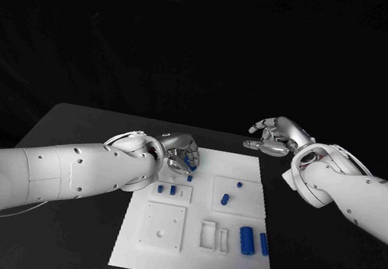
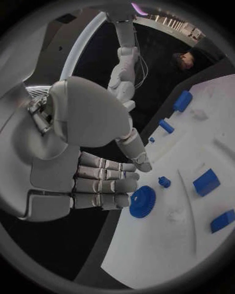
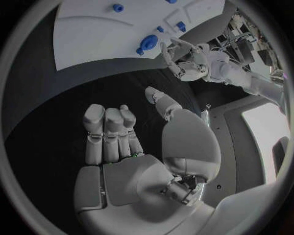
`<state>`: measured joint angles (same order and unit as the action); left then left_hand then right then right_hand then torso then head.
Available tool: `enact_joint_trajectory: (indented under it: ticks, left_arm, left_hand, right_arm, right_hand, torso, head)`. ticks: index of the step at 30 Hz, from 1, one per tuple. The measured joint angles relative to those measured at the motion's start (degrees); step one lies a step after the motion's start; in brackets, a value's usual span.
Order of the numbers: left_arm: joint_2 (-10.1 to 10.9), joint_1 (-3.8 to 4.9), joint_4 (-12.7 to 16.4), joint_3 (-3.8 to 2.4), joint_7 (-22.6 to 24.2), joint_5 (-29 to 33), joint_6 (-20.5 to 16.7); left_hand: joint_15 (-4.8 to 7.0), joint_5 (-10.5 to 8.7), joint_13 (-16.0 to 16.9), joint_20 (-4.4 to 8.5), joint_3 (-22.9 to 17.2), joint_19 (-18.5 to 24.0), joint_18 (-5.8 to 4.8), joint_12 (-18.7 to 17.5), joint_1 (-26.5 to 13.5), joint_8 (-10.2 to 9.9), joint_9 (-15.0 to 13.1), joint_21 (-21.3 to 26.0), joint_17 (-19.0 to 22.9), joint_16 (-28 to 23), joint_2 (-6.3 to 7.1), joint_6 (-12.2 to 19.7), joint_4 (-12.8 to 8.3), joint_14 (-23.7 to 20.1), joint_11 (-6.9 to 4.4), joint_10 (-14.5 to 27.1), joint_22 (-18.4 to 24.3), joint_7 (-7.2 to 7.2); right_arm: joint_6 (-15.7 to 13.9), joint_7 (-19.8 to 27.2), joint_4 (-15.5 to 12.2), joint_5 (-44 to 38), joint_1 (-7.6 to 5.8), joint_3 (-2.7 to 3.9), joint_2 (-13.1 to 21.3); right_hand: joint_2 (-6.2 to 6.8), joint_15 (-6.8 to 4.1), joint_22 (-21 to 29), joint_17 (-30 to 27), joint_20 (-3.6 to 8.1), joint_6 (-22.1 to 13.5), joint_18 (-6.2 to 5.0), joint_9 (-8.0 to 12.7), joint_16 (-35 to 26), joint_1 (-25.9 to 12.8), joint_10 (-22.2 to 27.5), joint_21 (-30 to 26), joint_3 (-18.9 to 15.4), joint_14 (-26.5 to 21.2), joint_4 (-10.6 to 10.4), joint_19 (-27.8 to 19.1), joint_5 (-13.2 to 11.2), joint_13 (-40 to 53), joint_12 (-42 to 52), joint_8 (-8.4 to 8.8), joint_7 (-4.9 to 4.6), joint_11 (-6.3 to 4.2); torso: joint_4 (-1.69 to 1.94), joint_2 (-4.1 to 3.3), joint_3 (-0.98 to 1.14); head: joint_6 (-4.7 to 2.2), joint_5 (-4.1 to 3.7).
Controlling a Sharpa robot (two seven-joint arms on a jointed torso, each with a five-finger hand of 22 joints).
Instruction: Assemble the parts on the task board
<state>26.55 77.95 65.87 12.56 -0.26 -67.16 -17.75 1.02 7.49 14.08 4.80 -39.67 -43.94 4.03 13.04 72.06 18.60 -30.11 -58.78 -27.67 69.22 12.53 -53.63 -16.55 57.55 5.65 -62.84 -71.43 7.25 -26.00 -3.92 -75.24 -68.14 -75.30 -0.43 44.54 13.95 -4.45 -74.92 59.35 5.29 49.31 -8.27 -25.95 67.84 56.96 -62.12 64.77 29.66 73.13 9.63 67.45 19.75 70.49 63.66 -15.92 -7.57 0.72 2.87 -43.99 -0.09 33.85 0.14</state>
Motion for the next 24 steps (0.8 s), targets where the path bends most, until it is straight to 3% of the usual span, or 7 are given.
enact_joint_trajectory:
  ticks: [9,12,14,24]
  left_arm:
    - [-1.69,-0.06,-2.72,0.1,0.02,-4.03,2.48]
    - [-1.98,-0.11,-2.79,0.13,0.02,-4.62,3.01]
    - [-2.17,-0.12,-2.88,0.16,0.02,-4.92,3.38]
    - [-2.46,-0.51,-3.55,0.49,-0.01,-5.91,4.99]
  left_hand:
    - [-0.45,-0.47,-0.96,0.21,0.35,-1.03,0.05,-1.59,0.0,-0.33,0.34,-0.75,-0.3,0.89,0.0,0.0,0.02,0.45,0.01,0.01,-0.47,0.0]
    - [-0.5,-3.28,-1.49,0.41,0.81,-2.06,0.05,-2.63,-0.68,-0.85,0.64,-1.66,-0.5,1.73,0.68,0.32,0.48,1.35,-0.1,0.33,-0.8,-0.32]
    - [-0.4,-3.91,-1.68,0.61,0.87,-2.86,0.05,-2.66,-0.75,-0.85,0.76,-2.22,-0.71,2.38,0.75,0.53,0.55,2.11,-0.1,0.33,-1.03,-0.11]
    - [0.2,-3.99,-1.83,1.13,0.87,-4.01,0.01,-2.88,-0.98,-0.85,0.91,-3.11,-1.25,4.2,0.52,0.53,0.55,3.28,-0.38,-1.33,-1.59,-0.11]
  right_arm:
    - [0.03,0.06,-0.04,0.04,0.0,0.0,-0.15]
    - [0.04,0.08,-0.08,0.05,0.0,0.0,-0.14]
    - [0.04,0.09,-0.09,0.06,0.0,0.0,-0.14]
    - [0.06,0.12,-0.22,0.08,0.0,0.0,-0.1]
  right_hand:
    - [0.0,0.0,0.0,0.05,0.0,0.0,0.0,0.0,0.0,0.0,0.0,0.0,0.0,0.0,0.0,0.0,0.22,-0.05,0.23,0.0,0.0,0.0]
    - [0.0,0.0,0.01,0.05,-0.01,0.0,0.0,0.0,0.0,0.0,0.0,0.0,0.0,0.0,0.0,0.0,0.22,-0.05,0.23,0.0,0.0,0.0]
    - [0.0,0.0,0.01,0.05,-0.01,0.0,0.0,0.0,0.0,0.0,0.0,0.0,0.0,0.0,0.0,-0.01,0.22,-0.05,0.23,0.0,0.0,0.0]
    - [0.0,0.0,0.01,0.04,0.04,0.0,0.0,-0.01,0.0,0.0,0.0,0.0,0.0,0.0,0.0,0.2,0.22,-0.08,0.23,0.0,0.0,0.0]
  torso:
    - [0.06,-0.01,-0.03]
    - [0.06,-0.01,-0.03]
    - [0.07,-0.01,-0.03]
    - [0.17,0.06,-0.04]
  head:
    - [0.23,-0.14]
    - [0.3,-0.25]
    - [0.39,-0.31]
    - [0.71,-0.5]
